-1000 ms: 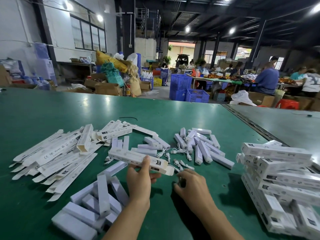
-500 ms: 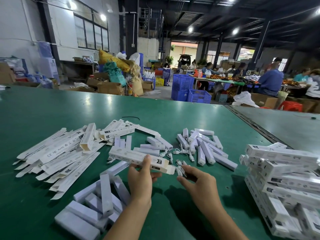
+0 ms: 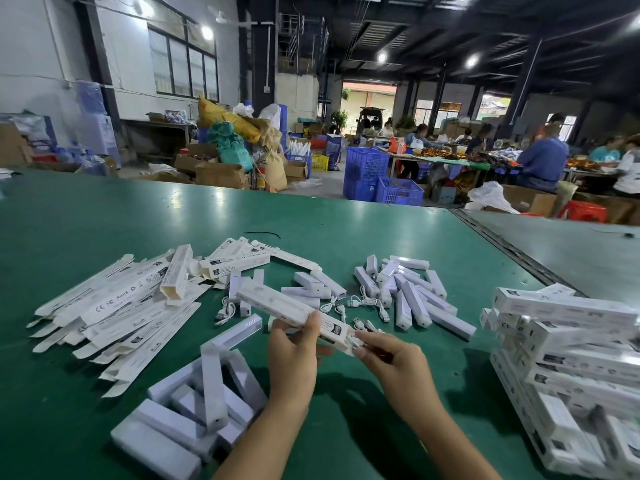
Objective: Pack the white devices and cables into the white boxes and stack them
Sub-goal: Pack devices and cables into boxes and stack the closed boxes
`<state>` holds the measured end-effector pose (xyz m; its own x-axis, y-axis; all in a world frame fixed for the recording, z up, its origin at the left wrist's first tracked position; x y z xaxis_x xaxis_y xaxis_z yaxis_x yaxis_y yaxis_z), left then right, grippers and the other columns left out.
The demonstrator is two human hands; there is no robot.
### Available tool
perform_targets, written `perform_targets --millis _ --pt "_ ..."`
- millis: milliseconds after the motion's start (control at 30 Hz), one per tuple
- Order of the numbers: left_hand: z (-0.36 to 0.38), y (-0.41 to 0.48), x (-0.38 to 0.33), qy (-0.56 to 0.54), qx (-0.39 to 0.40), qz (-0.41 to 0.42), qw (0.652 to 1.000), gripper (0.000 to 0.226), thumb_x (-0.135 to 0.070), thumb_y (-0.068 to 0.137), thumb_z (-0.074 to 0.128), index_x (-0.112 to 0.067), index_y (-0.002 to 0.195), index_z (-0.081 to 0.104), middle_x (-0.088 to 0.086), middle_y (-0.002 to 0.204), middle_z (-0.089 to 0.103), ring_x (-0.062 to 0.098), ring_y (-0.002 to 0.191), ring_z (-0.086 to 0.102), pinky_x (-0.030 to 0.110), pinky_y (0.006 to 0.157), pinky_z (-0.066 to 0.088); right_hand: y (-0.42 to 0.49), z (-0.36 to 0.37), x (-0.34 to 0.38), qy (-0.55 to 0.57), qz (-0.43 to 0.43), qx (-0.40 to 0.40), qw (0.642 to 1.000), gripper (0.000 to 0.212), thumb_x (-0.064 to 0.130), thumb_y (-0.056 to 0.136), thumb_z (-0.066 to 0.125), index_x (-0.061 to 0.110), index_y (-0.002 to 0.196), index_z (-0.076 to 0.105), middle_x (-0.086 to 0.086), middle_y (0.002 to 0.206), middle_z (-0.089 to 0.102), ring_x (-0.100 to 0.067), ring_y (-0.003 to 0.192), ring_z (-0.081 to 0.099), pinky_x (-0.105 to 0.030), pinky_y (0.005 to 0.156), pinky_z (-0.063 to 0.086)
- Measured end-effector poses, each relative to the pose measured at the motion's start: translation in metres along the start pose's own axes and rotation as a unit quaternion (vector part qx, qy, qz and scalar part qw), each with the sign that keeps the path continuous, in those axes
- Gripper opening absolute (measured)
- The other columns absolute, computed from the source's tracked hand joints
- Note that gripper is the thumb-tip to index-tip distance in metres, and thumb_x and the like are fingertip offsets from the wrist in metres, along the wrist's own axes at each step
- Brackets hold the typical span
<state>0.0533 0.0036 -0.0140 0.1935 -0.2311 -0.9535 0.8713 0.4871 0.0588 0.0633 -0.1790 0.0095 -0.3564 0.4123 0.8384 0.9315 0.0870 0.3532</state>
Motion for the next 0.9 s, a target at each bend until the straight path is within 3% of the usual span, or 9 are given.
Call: perform_targets --millis 67,167,300,367,467,600,733,900 --pt "0.002 -0.001 -0.001 0.005 0.013 0.006 1.0 0.008 -0.024 0.094 0.067 -0.021 0.097 0.06 -0.002 0.082 0.077 0.021 0.059 0.072 0.018 0.045 0.046 0.002 0.001 -0.006 0.048 0.04 0.009 0.998 0.033 0.004 0.083 0.075 0.035 0.095 0.073 0.019 0.086 0.075 -0.002 0.082 0.069 -0.015 0.078 0.051" --pt "0.005 -0.003 -0.001 0.024 0.031 0.012 0.999 0.011 -0.026 0.094 0.066 -0.019 0.101 0.061 -0.006 0.082 0.077 0.02 0.059 0.072 0.019 0.046 0.048 0.001 0.0 -0.015 0.155 0.102 -0.014 0.983 0.032 0.0 0.08 0.077 0.017 0.105 0.068 0.001 0.084 0.076 -0.01 0.08 0.07 -0.018 0.074 0.053" --pt "0.009 -0.005 -0.001 0.029 0.045 0.007 0.999 0.013 -0.024 0.094 0.066 -0.018 0.104 0.061 -0.008 0.082 0.076 0.018 0.057 0.071 0.018 0.045 0.048 -0.004 0.001 -0.021 0.234 0.16 -0.021 0.959 0.036 0.005 0.079 0.079 0.015 0.11 0.064 -0.007 0.088 0.076 -0.018 0.083 0.072 -0.028 0.082 0.055" --pt "0.01 -0.006 -0.002 0.032 0.05 0.009 0.998 0.014 -0.023 0.094 0.066 -0.017 0.104 0.06 -0.008 0.081 0.076 0.018 0.057 0.071 0.018 0.046 0.048 -0.006 0.003 -0.024 0.259 0.185 -0.014 0.948 0.036 0.004 0.08 0.077 0.012 0.111 0.063 -0.009 0.09 0.076 -0.018 0.081 0.072 -0.027 0.078 0.056" --pt "0.012 -0.007 -0.003 0.043 0.057 0.017 0.997 0.015 -0.025 0.094 0.065 -0.018 0.105 0.057 -0.009 0.082 0.076 0.016 0.061 0.072 0.019 0.049 0.05 -0.009 0.016 -0.027 0.361 0.235 0.002 0.902 0.031 -0.004 0.084 0.068 0.004 0.113 0.059 -0.014 0.091 0.076 -0.017 0.075 0.071 -0.021 0.067 0.056" --pt "0.013 -0.006 -0.004 0.038 0.068 0.029 0.996 0.015 -0.026 0.095 0.064 -0.02 0.106 0.057 -0.005 0.08 0.076 0.014 0.061 0.07 0.021 0.052 0.052 -0.01 0.024 -0.028 0.457 0.266 0.019 0.849 0.025 -0.01 0.089 0.059 -0.001 0.112 0.06 -0.017 0.092 0.074 -0.017 0.074 0.071 -0.02 0.064 0.057" --pt "0.018 -0.006 0.001 0.013 0.091 0.019 0.996 0.017 -0.025 0.094 0.064 -0.015 0.107 0.059 0.0 0.08 0.077 0.014 0.062 0.071 0.02 0.054 0.054 -0.01 0.019 -0.03 0.409 0.251 0.033 0.876 0.021 -0.009 0.085 0.064 -0.003 0.105 0.065 -0.014 0.081 0.073 -0.015 0.064 0.066 -0.019 0.06 0.054" --pt "0.019 -0.003 0.005 0.032 0.105 0.025 0.994 0.04 -0.047 0.082 0.064 -0.013 0.105 0.062 0.006 0.076 0.076 0.016 0.06 0.069 0.024 0.056 0.055 -0.002 0.005 -0.017 0.184 0.127 0.019 0.975 0.01 0.002 0.078 0.077 0.012 0.077 0.077 -0.002 0.067 0.071 -0.007 0.059 0.057 -0.014 0.058 0.045"
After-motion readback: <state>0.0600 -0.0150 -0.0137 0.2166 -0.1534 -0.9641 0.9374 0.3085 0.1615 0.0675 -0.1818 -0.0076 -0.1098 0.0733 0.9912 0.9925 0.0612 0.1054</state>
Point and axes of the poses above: each hand's wrist, its own y-axis towards the middle knuckle, its own z-axis out of the palm, x = y × z, the point moved 8 cm from there along y, towards the middle knuckle
